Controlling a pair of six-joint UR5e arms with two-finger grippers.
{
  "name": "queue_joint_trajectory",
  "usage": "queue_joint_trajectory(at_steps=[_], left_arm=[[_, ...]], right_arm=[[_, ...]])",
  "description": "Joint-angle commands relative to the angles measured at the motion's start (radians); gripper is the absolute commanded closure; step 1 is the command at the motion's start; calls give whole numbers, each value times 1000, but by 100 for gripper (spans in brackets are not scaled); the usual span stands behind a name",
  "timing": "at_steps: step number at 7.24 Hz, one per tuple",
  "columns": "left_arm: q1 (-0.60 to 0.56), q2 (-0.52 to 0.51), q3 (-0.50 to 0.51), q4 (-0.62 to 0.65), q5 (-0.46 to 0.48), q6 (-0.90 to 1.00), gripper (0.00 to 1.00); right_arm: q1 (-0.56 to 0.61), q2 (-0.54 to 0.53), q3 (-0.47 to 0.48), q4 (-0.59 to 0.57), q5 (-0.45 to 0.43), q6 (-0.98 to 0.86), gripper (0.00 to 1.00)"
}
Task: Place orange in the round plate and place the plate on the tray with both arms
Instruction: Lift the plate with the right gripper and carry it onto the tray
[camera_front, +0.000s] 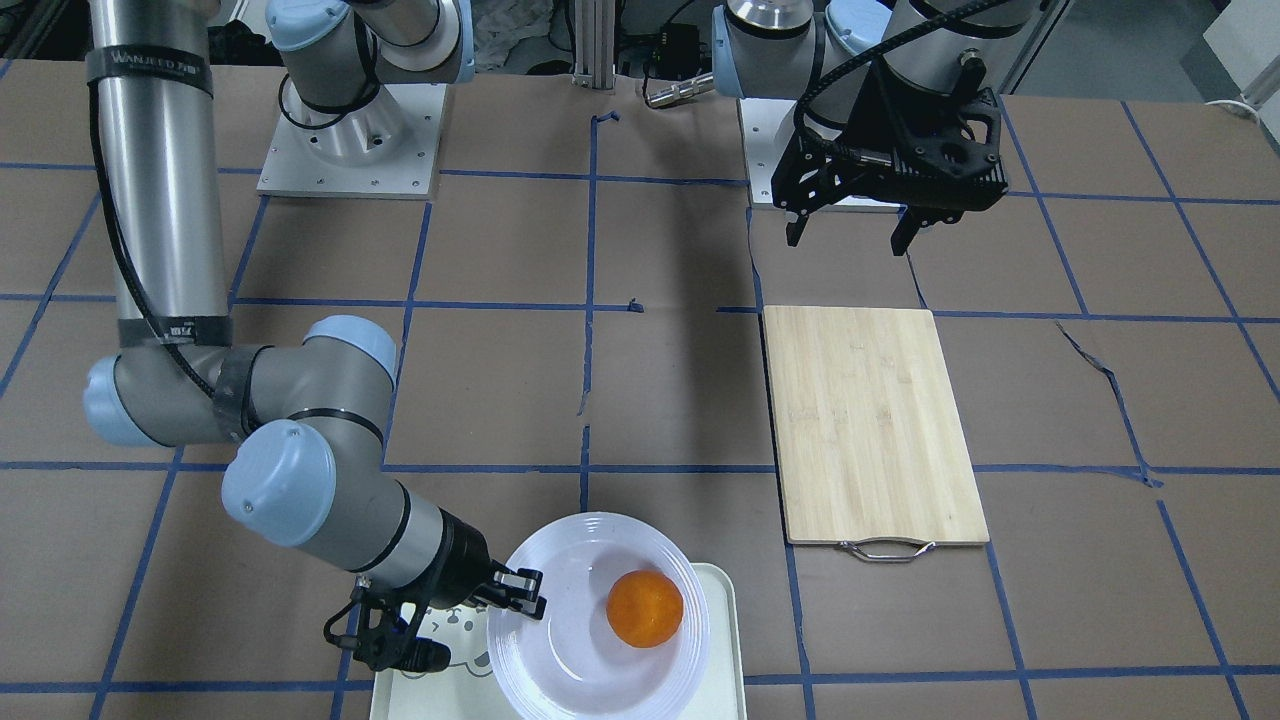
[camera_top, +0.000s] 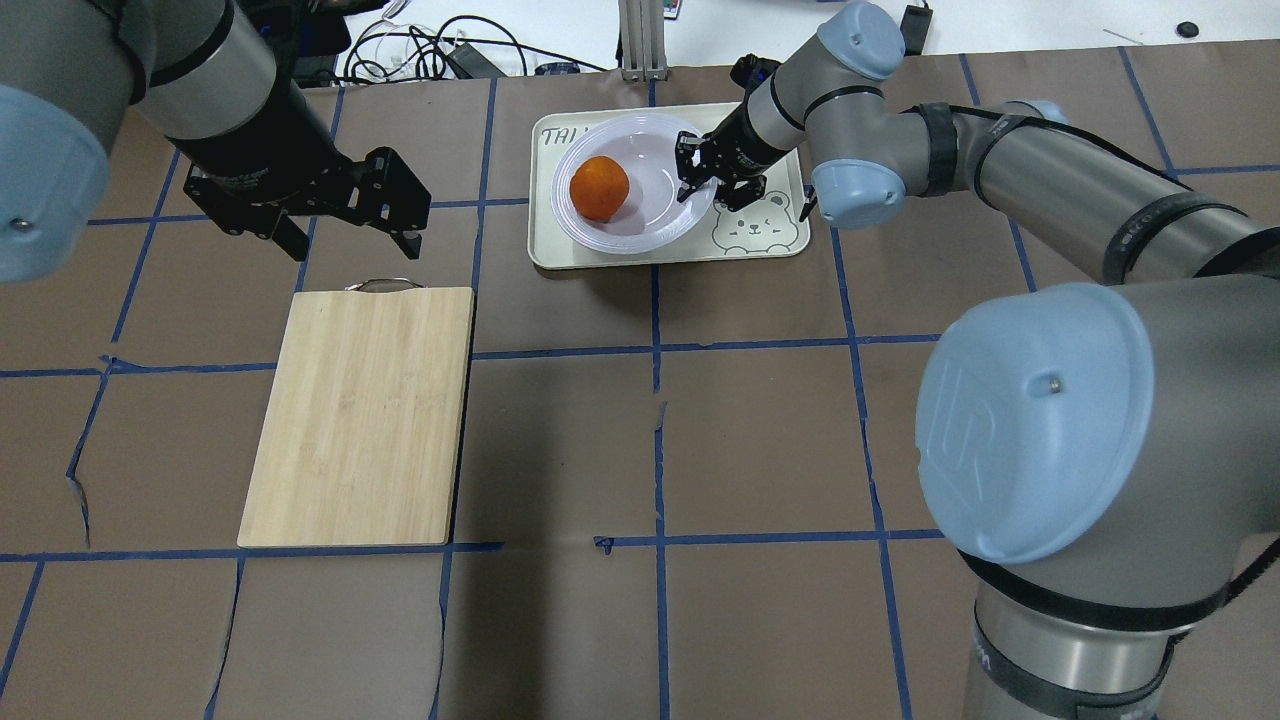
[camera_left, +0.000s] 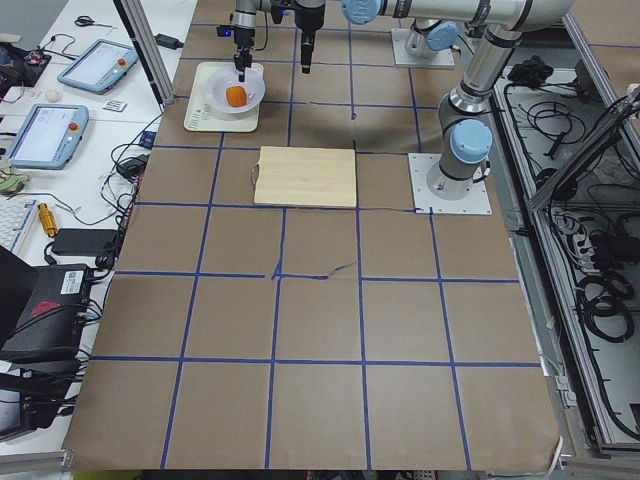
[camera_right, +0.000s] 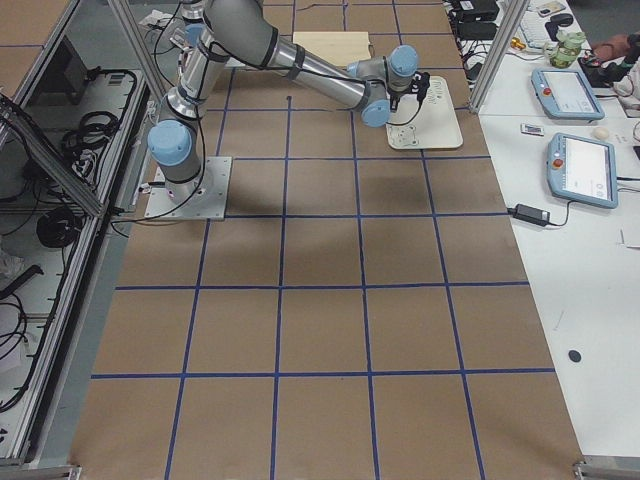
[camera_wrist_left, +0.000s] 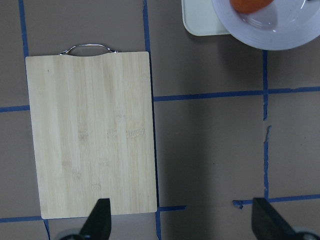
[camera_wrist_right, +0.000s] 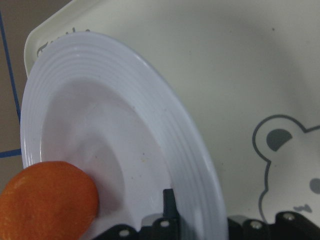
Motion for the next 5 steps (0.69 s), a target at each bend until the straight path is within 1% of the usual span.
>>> queue_joint_trajectory(at_steps=[1, 2, 3, 4, 5], left_arm=[[2, 0, 0, 0, -1, 0, 0], [2, 0, 0, 1, -1, 0, 0], [2, 0, 0, 2, -1, 0, 0], [2, 0, 0, 2, -1, 1, 0], [2, 0, 0, 2, -1, 1, 0]], right_arm=[[-6, 27, -18, -3, -1, 0, 90], [-7, 30, -16, -1, -12, 0, 82], [-7, 29, -9, -1, -18, 3, 65], [-15, 26, -1, -1, -19, 0, 54], [-49, 16, 0, -1, -19, -13, 36]])
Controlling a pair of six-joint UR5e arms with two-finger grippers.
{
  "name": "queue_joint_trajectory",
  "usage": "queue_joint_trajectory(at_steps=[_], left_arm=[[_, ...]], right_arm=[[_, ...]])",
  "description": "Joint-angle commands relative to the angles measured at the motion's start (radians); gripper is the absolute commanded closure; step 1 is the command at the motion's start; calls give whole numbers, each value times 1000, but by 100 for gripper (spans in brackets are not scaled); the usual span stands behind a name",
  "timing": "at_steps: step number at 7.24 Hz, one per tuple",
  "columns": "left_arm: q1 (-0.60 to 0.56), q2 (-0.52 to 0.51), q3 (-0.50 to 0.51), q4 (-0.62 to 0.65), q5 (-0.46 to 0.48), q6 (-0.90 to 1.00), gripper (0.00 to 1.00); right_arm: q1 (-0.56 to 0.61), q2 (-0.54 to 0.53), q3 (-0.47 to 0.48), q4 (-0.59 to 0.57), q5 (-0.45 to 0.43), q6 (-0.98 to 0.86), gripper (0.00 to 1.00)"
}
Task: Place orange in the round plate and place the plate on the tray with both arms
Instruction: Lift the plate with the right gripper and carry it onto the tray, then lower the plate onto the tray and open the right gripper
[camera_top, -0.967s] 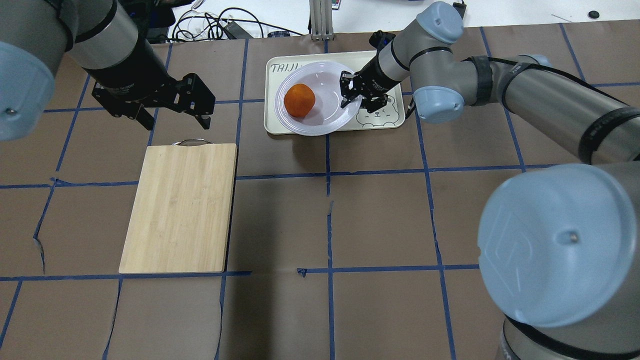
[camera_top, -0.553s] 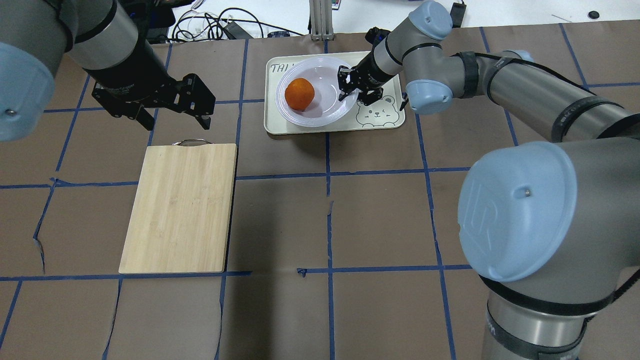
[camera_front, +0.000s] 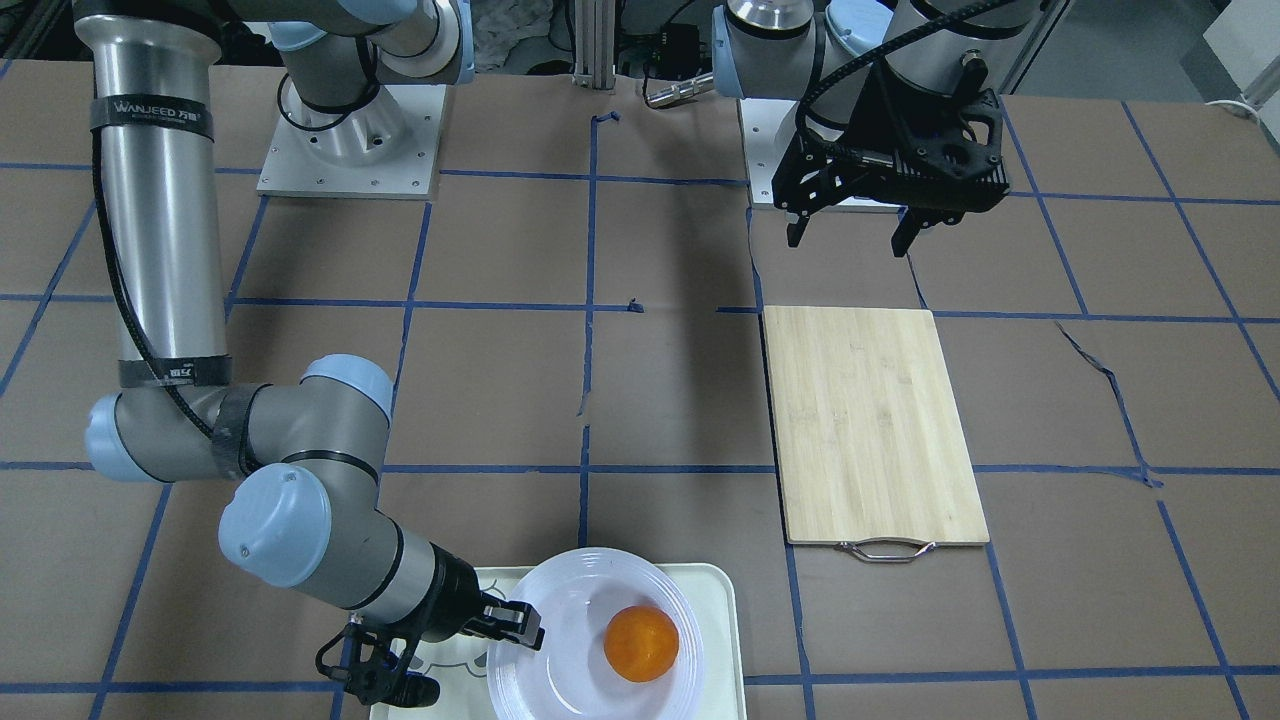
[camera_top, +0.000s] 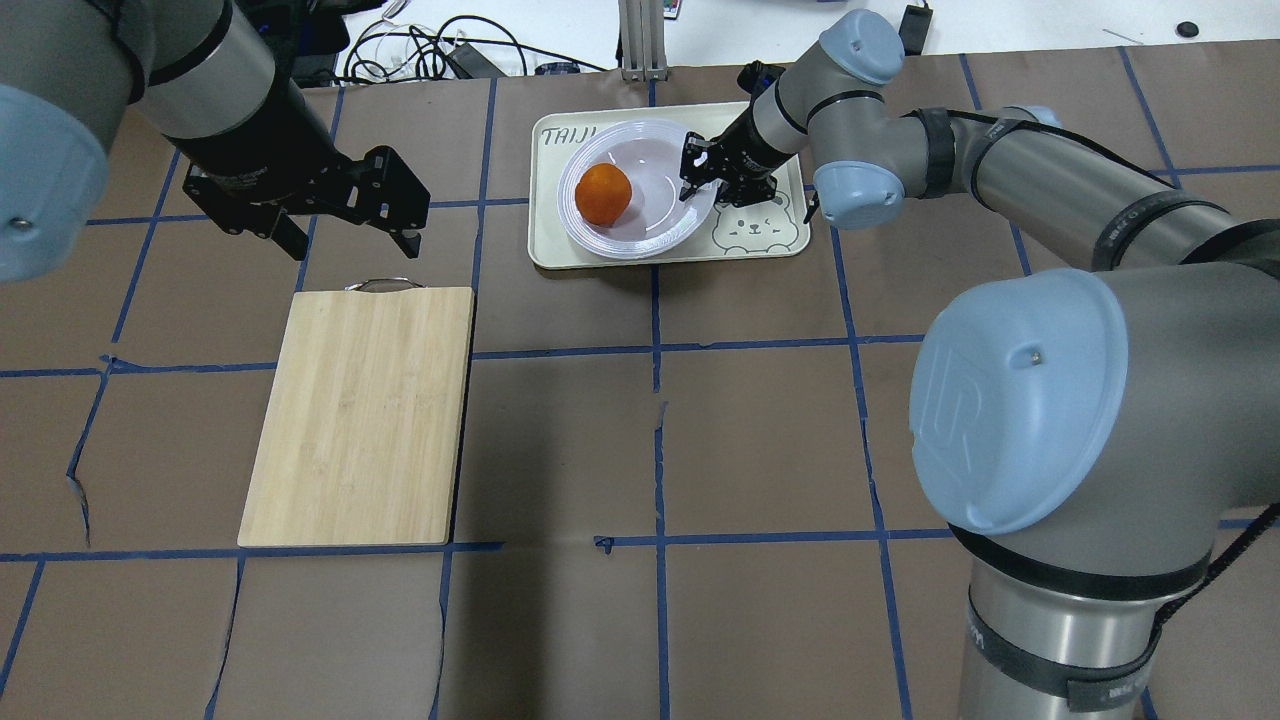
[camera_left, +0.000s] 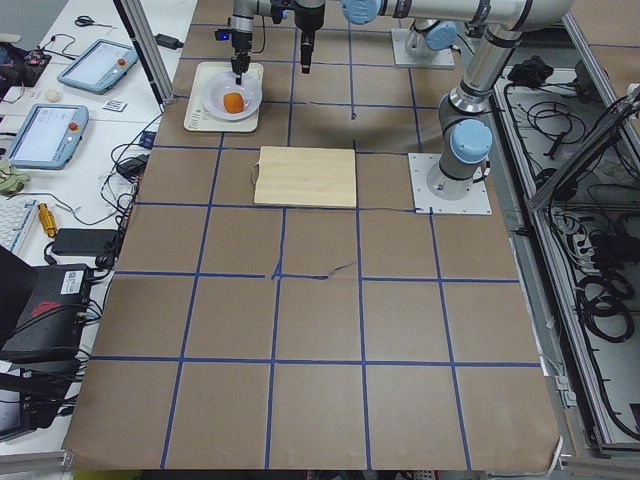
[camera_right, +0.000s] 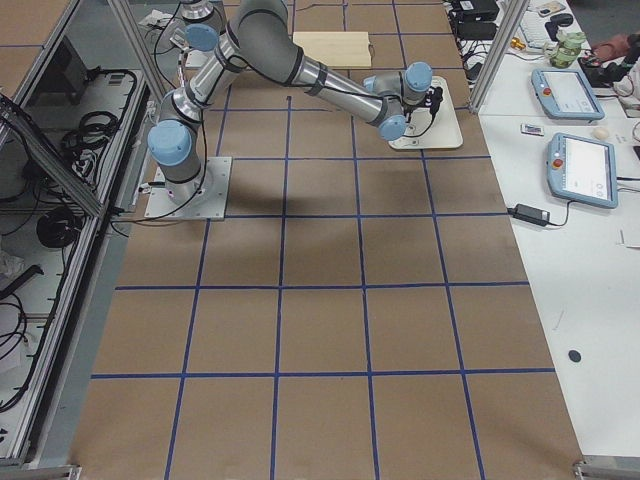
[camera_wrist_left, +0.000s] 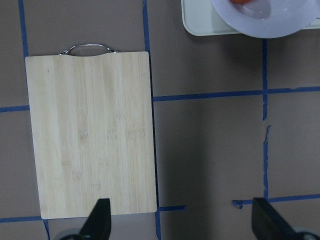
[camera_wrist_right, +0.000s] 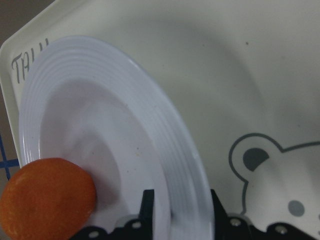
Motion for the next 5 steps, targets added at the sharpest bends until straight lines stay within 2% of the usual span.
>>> queue_joint_trajectory(at_steps=[1, 3, 5], left_arm=[[0, 0, 0, 0, 0, -1, 0], [2, 0, 2, 0, -2, 1, 0], [2, 0, 0, 0, -2, 1, 0]], right_arm=[[-58, -23, 5, 2, -38, -39, 29], [-66, -100, 5, 32, -244, -198, 17], [-66, -280, 2, 327, -417, -228, 12]])
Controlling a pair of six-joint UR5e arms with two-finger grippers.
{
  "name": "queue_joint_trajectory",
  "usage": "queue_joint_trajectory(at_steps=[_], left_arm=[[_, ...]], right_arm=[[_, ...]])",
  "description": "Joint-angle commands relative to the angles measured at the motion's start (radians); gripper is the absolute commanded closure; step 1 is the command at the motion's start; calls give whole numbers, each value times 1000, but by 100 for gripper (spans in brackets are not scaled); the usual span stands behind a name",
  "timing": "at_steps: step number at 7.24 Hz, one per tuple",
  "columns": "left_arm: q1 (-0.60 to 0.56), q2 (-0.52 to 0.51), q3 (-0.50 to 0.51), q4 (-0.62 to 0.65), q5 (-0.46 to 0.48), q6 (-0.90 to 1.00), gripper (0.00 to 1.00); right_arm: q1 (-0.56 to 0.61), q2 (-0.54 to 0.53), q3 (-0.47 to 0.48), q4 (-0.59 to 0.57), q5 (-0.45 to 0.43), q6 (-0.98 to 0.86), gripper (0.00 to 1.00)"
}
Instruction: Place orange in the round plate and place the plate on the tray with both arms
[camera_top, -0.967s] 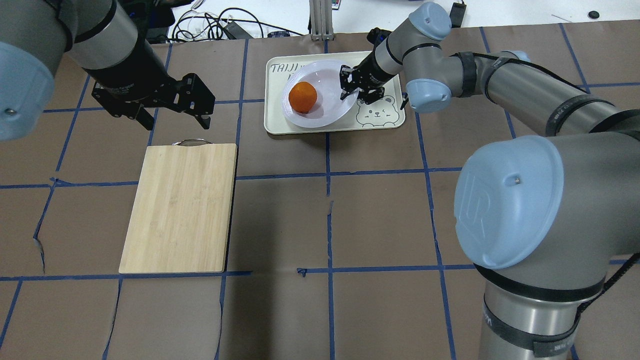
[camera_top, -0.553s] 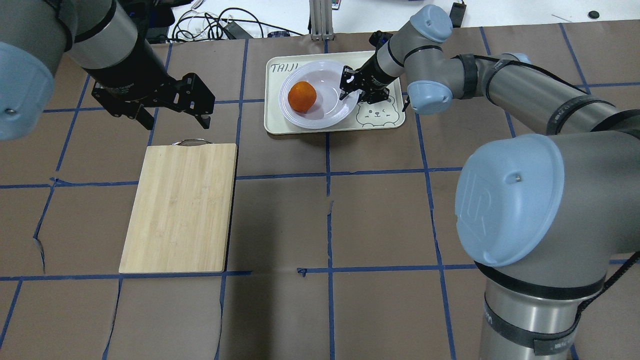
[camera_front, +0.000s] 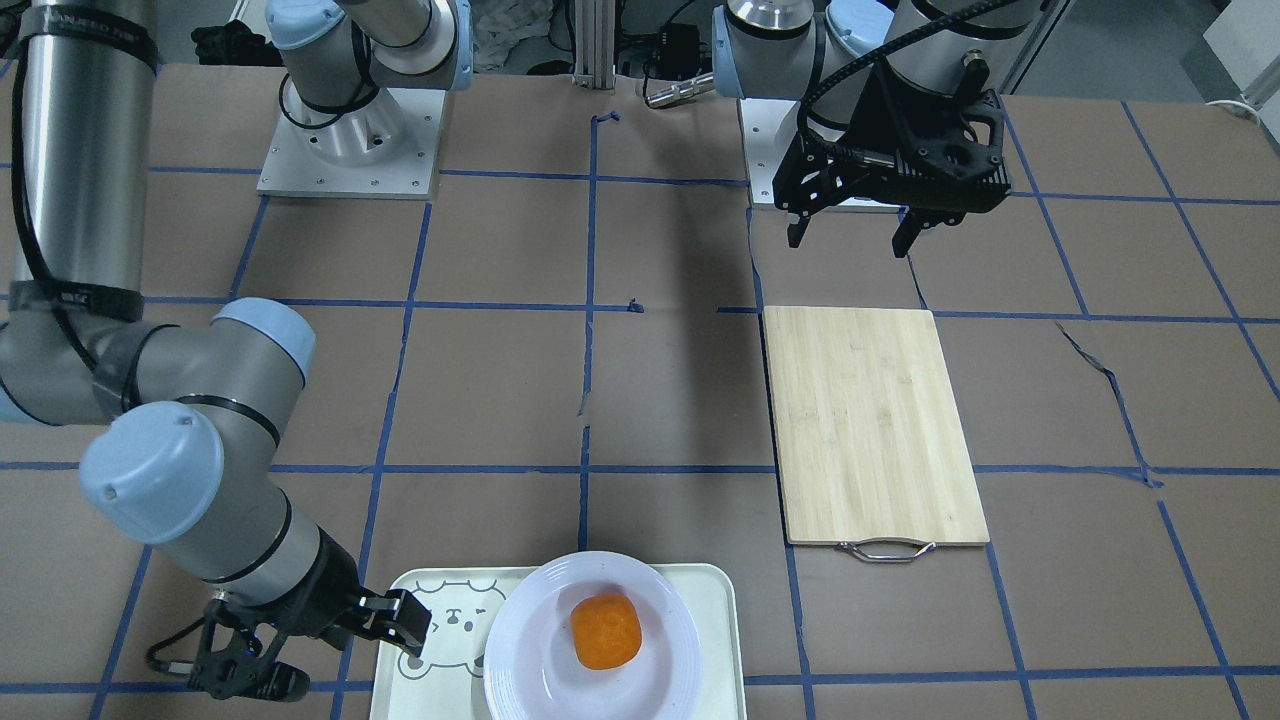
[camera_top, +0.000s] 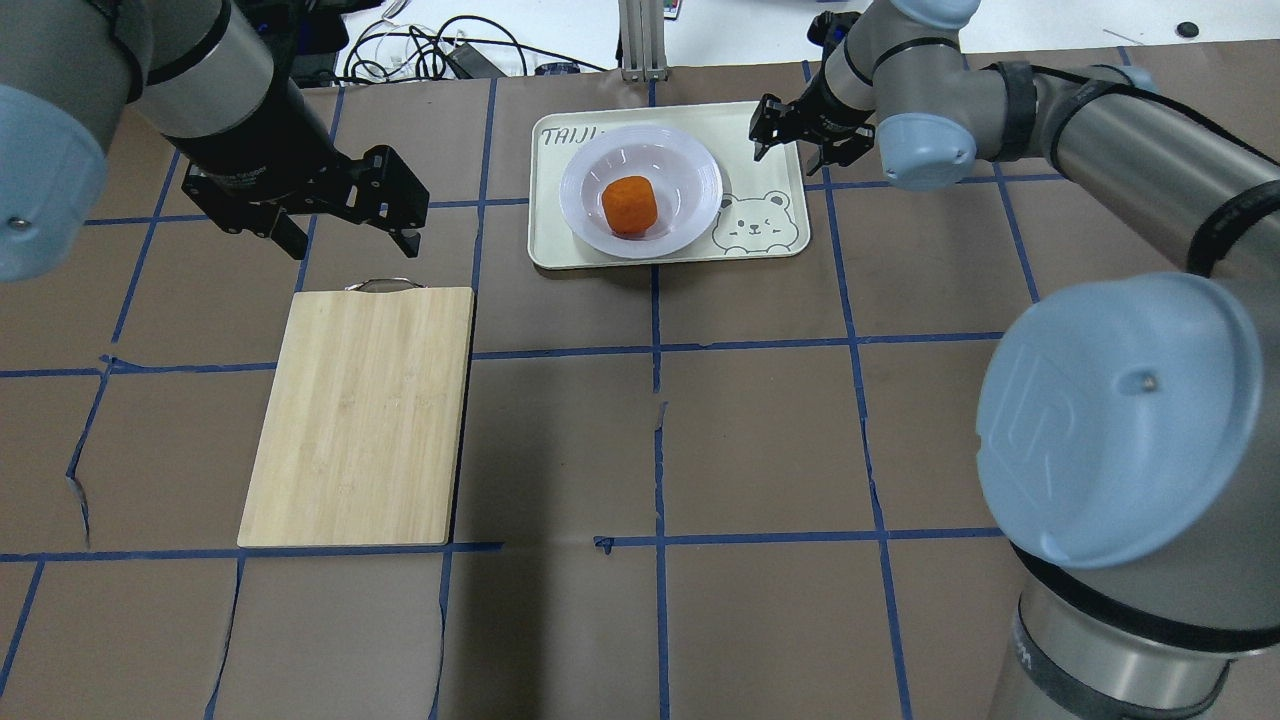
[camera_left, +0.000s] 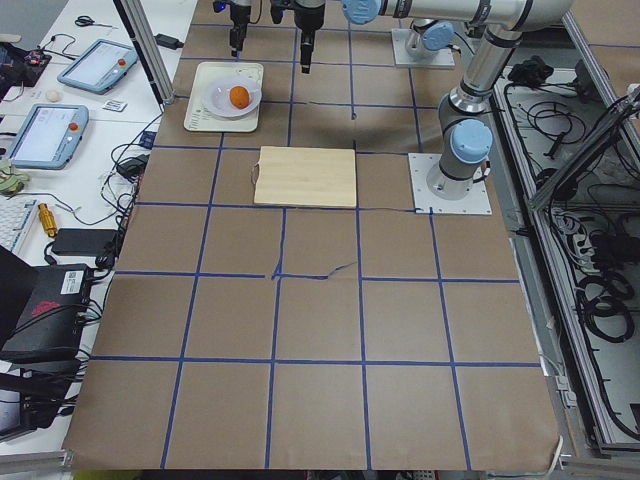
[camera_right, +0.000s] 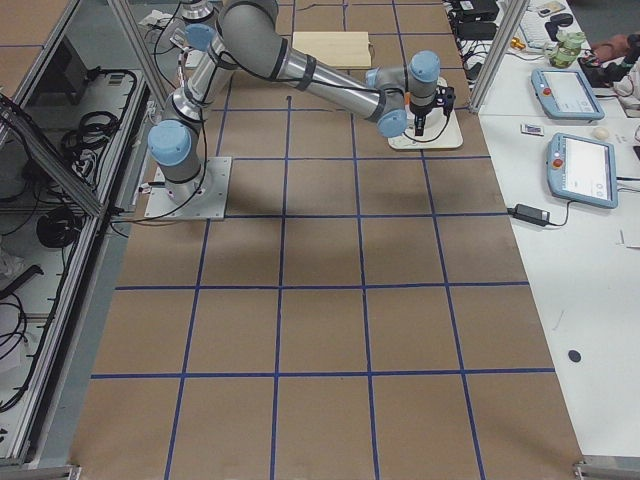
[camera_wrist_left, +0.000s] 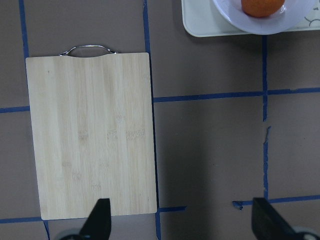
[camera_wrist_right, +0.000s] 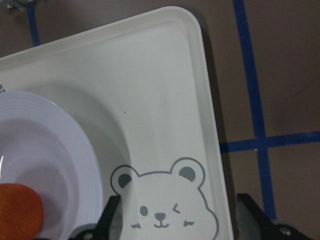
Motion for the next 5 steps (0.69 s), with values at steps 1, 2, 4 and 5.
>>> queue_joint_trajectory(at_steps=[1, 2, 4, 5], left_arm=[[0, 0, -1, 0, 0, 0, 0], [0, 0, -1, 0, 0, 0, 0], [0, 0, -1, -1, 0, 0, 0], [0, 0, -1, -2, 0, 0, 0]], right_arm=[[2, -225, -3, 321, -144, -27, 9], [7, -316, -2, 432, -184, -36, 7], [-4, -479, 4, 568, -199, -176, 0], [2, -546, 4, 658, -227, -179, 0]])
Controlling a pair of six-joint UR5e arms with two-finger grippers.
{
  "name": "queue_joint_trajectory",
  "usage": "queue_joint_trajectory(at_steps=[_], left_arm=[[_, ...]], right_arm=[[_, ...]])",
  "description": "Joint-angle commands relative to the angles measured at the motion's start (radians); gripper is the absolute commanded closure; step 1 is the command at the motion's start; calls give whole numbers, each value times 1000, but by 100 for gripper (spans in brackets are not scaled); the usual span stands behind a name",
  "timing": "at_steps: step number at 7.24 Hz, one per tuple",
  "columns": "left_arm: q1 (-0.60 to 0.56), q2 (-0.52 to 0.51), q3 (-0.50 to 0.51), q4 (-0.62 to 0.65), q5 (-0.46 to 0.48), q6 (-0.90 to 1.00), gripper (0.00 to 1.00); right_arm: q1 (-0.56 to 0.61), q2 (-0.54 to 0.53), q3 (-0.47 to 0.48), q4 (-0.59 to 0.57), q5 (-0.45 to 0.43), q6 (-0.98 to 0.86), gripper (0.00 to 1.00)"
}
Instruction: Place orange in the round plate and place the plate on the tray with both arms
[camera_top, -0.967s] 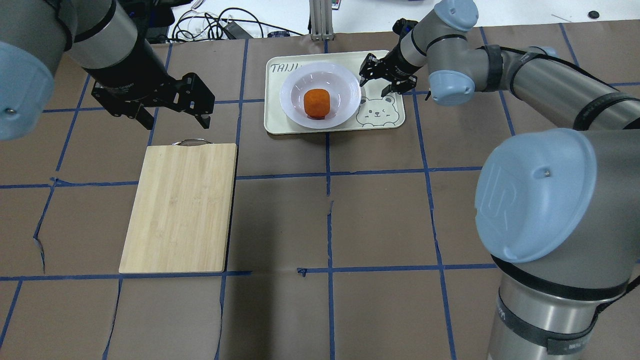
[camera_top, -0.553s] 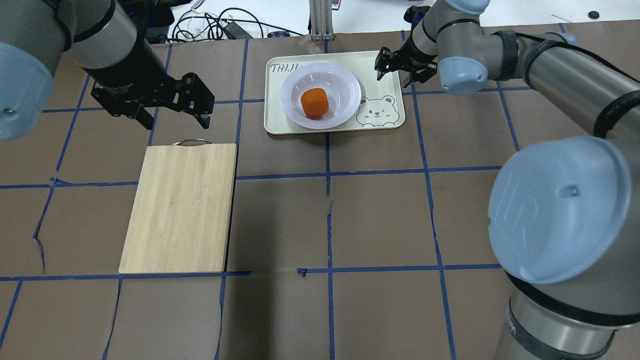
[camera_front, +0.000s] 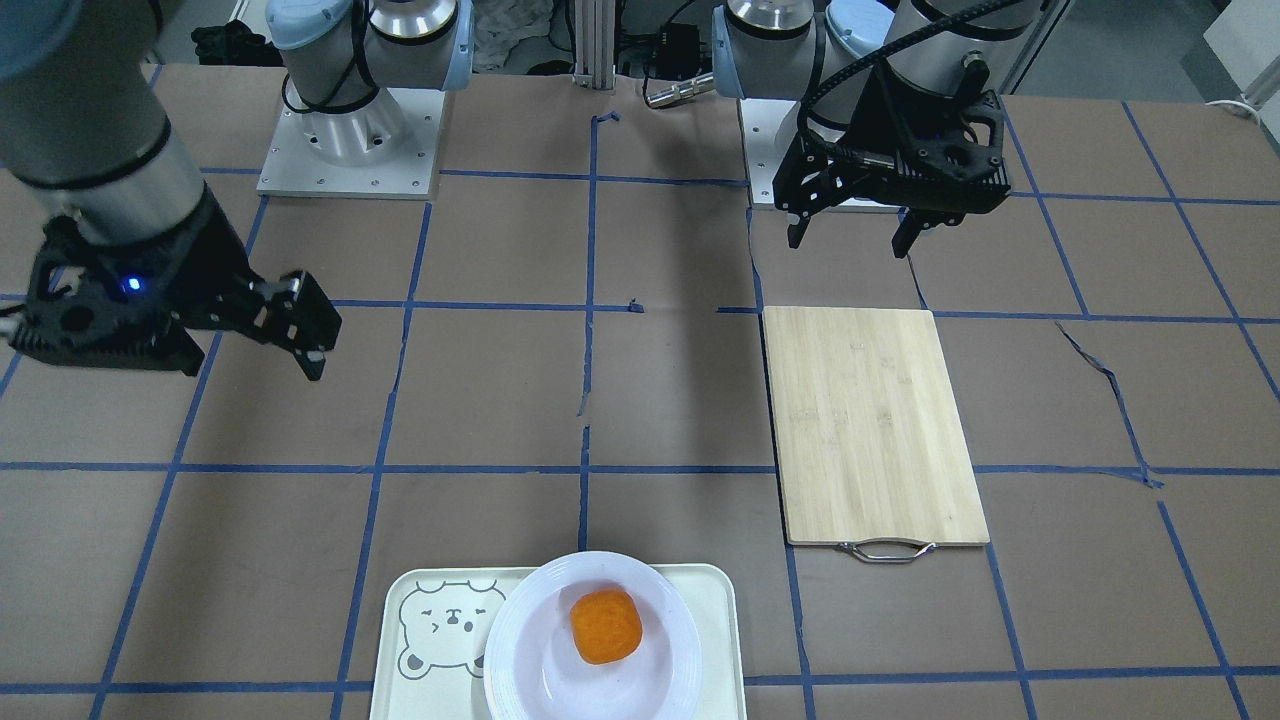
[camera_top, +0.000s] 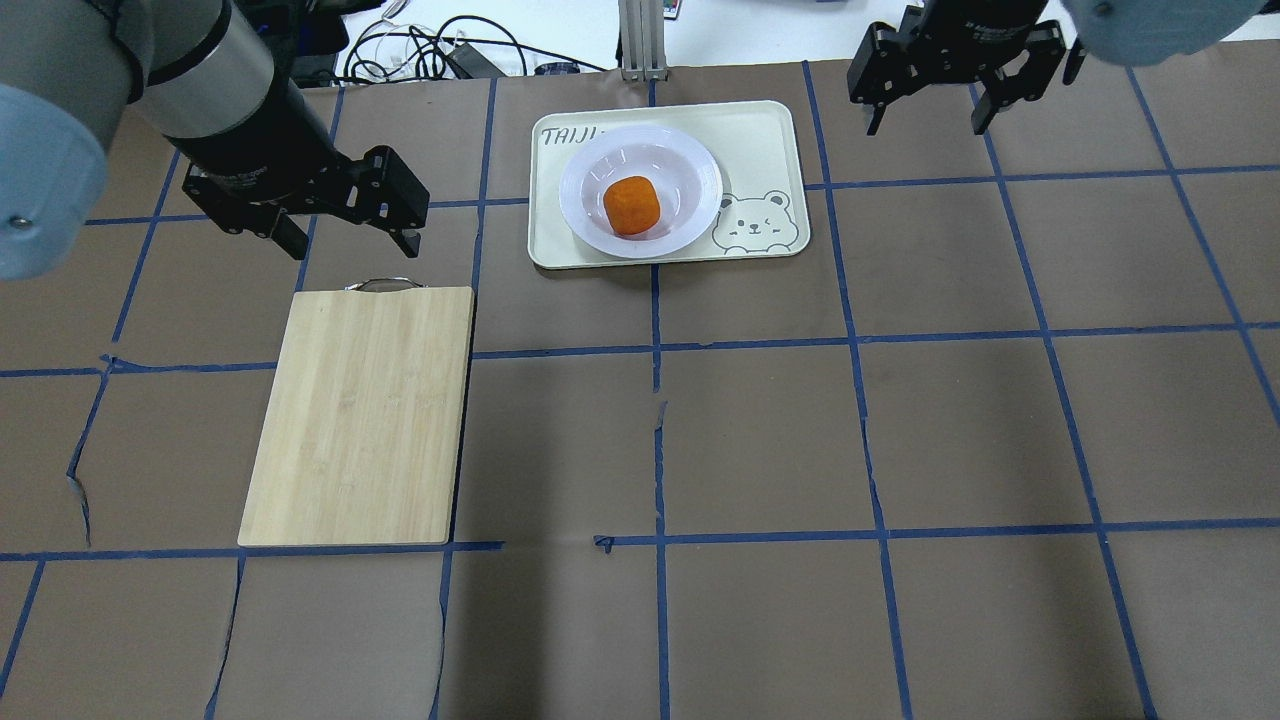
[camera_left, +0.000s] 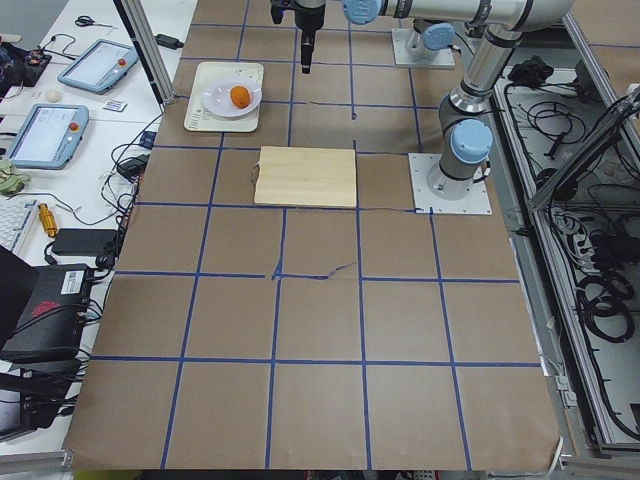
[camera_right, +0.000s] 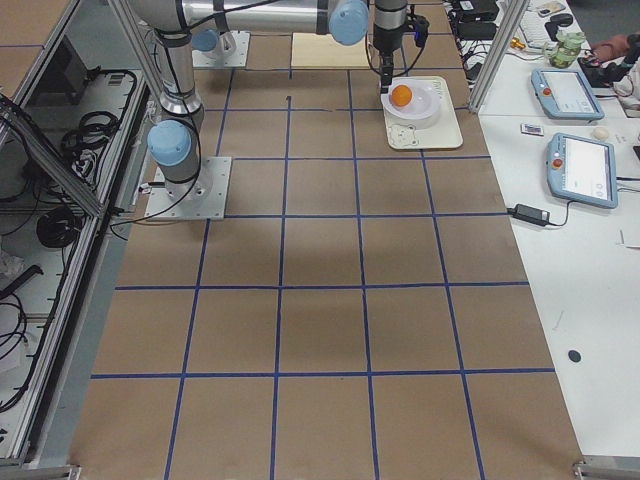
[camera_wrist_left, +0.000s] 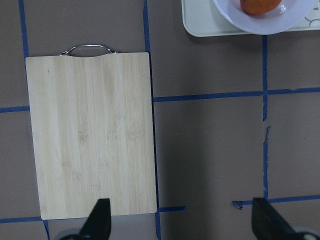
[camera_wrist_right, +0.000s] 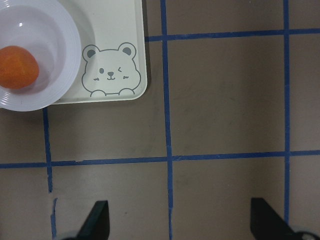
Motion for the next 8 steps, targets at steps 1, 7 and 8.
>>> queue_joint_trajectory(at_steps=[1, 7, 8], left_arm=[[0, 0, 0, -1, 0, 0, 0], [0, 0, 0, -1, 0, 0, 0], [-2, 0, 0, -1, 0, 0, 0]], right_arm=[[4, -137, 18, 221, -13, -27, 0], [7, -120, 59, 82, -11, -35, 0], [7, -122, 59, 82, -13, -36, 0]])
